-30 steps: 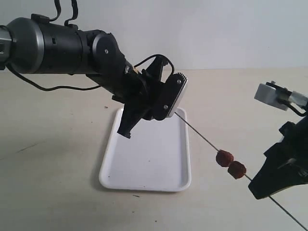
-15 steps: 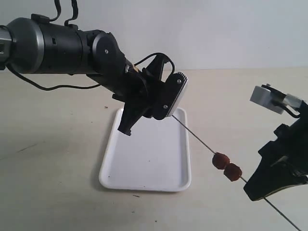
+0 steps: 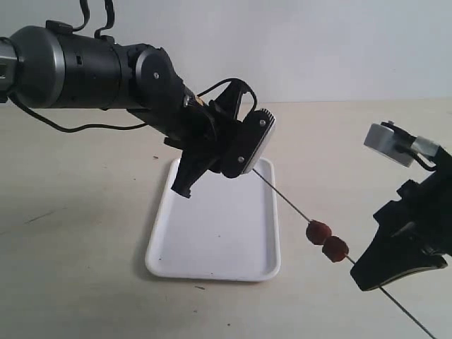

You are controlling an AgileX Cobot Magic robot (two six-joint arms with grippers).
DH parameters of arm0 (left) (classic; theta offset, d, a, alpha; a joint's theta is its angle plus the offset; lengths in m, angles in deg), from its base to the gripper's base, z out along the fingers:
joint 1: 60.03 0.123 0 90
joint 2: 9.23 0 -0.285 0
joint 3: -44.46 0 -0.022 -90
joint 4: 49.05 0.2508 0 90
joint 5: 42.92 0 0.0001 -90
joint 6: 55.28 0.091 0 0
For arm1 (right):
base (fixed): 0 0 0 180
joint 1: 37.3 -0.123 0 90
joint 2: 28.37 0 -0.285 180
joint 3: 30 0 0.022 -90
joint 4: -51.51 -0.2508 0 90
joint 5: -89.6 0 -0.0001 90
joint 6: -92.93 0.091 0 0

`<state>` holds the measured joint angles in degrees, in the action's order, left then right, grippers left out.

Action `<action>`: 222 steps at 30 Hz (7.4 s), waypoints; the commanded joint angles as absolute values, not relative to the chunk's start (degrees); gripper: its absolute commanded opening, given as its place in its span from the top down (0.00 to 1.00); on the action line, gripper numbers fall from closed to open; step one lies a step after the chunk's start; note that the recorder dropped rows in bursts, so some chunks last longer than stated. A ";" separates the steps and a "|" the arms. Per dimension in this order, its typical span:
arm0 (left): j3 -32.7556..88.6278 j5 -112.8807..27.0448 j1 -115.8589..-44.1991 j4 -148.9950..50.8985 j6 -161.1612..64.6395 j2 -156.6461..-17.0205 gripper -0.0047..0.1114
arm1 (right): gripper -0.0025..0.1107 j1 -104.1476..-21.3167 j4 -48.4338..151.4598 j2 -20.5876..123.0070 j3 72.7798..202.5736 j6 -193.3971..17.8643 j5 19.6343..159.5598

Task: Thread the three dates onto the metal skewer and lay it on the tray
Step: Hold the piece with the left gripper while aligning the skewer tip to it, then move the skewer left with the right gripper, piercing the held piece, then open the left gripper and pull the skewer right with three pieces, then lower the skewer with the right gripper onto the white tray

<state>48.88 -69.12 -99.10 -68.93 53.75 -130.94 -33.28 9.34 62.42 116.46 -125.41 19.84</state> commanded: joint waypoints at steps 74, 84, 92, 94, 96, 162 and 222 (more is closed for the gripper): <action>48.77 -68.11 -99.92 -70.25 54.40 -130.62 0.70 | 0.98 -33.33 9.21 61.49 116.70 -125.95 19.63; 48.77 -68.11 -100.04 -70.59 54.69 -130.62 0.70 | 0.98 -33.33 7.99 61.49 116.70 -126.47 19.63; 48.77 -68.11 -100.04 -70.71 55.51 -130.40 0.70 | 0.98 -33.33 7.99 61.61 116.96 -126.47 20.41; 48.77 -68.11 -100.27 -70.71 56.14 -130.32 0.70 | 0.98 -33.33 7.99 62.41 118.20 -126.47 19.81; 48.77 -68.13 -100.58 -70.71 56.79 -130.18 0.70 | 0.98 -33.33 7.99 63.27 119.54 -126.47 19.63; 48.77 -58.64 -105.76 -77.07 49.40 -128.17 0.28 | 0.98 -33.33 -0.25 77.55 133.73 -129.00 21.78; -7.64 -40.60 -92.00 -81.78 -40.98 -79.42 0.96 | 0.98 -70.39 50.96 78.19 129.72 -40.79 67.58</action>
